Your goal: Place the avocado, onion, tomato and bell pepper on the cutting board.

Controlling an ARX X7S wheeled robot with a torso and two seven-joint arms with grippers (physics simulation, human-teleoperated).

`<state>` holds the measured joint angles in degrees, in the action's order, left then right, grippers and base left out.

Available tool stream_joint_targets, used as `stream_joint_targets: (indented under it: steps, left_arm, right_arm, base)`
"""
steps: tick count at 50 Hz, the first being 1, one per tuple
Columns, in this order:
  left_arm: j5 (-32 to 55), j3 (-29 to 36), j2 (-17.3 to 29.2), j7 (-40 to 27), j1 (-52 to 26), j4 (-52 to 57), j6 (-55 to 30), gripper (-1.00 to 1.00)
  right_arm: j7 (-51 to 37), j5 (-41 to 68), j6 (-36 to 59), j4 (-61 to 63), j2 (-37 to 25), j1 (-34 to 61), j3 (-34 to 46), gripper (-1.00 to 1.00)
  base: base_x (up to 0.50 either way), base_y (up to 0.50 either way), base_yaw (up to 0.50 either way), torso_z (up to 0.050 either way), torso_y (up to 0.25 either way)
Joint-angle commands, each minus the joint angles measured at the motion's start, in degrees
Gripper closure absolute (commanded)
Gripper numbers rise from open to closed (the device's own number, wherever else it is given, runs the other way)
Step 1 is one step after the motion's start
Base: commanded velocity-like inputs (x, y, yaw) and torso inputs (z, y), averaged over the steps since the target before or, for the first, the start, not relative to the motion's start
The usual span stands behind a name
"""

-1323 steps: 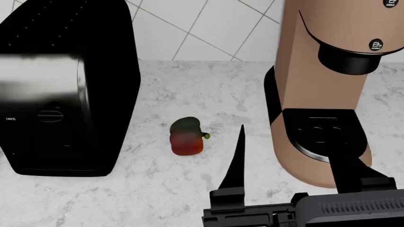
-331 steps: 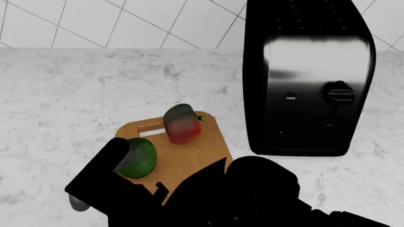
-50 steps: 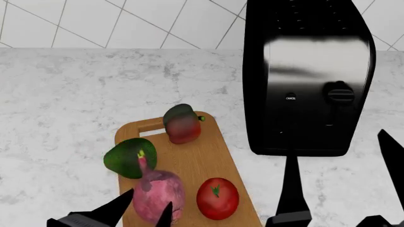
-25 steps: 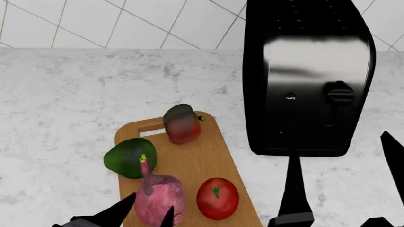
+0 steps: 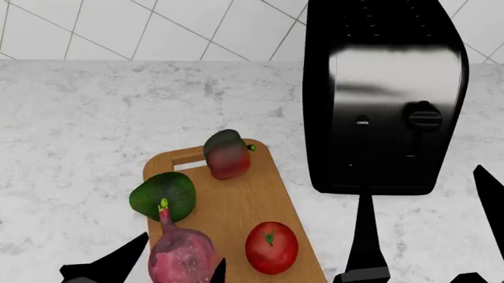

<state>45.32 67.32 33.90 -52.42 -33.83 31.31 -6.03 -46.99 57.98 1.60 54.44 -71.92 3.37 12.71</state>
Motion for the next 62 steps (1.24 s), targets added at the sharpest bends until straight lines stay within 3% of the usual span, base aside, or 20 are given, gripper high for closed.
stream_joint_targets:
  steps: [1, 12, 22, 31, 37, 44, 48, 62]
  left_arm:
    - [-0.7, -2.6, 1.2, -0.6, -1.0, 5.5, 0.8, -1.00]
    - [-0.7, -4.0, 2.9, -3.3, -2.2, 11.7, 0.2, -1.00]
    - [-10.3, -5.9, 9.1, -4.2, 3.6, 18.4, 9.2, -1.00]
    - [-11.1, -9.7, 15.0, -2.1, 7.6, 16.9, 20.3, -1.00]
    - [-14.3, -10.5, 18.9, -2.1, 11.5, 19.2, 25.7, -1.00]
    - [-16.1, -14.0, 24.2, -6.2, 14.1, 23.8, 30.2, -1.00]
    - [-16.9, -15.3, 25.9, -8.0, 14.9, 25.4, 32.0, -1.00]
    - [-20.1, -19.6, 33.9, -13.8, 19.1, 28.1, 40.9, -1.00]
  right_arm:
    - [1.6, -1.3, 1.4, 0.6, 1.1, 1.1, -0.1, -1.00]
    - [1.3, -1.7, 0.3, 1.0, 0.5, -0.2, -0.8, -1.00]
    - [-3.1, -3.1, -2.0, 3.4, -0.6, -2.4, -3.8, -1.00]
    - [-4.6, -2.8, 6.1, 5.4, 3.5, 9.8, 2.4, -1.00]
    - [-9.6, -6.1, 0.3, 5.5, -0.8, 15.3, 10.8, -1.00]
    - [-16.4, -11.7, -14.0, 5.5, -11.5, 32.4, 35.8, -1.00]
    - [-18.2, -14.9, -19.2, 5.6, -15.3, 40.4, 46.1, -1.00]
    - [-19.8, -21.2, -24.3, 5.6, -17.5, 51.6, 58.1, -1.00]
  base:
    - [0.00, 0.00, 0.00, 0.000, 0.000]
    - [0.00, 0.00, 0.00, 0.000, 0.000]
    - [0.00, 0.00, 0.00, 0.000, 0.000]
    - [0.00, 0.00, 0.00, 0.000, 0.000]
    - [0.00, 0.00, 0.00, 0.000, 0.000]
    - [0.00, 0.00, 0.00, 0.000, 0.000]
    - [0.00, 0.00, 0.00, 0.000, 0.000]
    - [0.00, 0.00, 0.00, 0.000, 0.000]
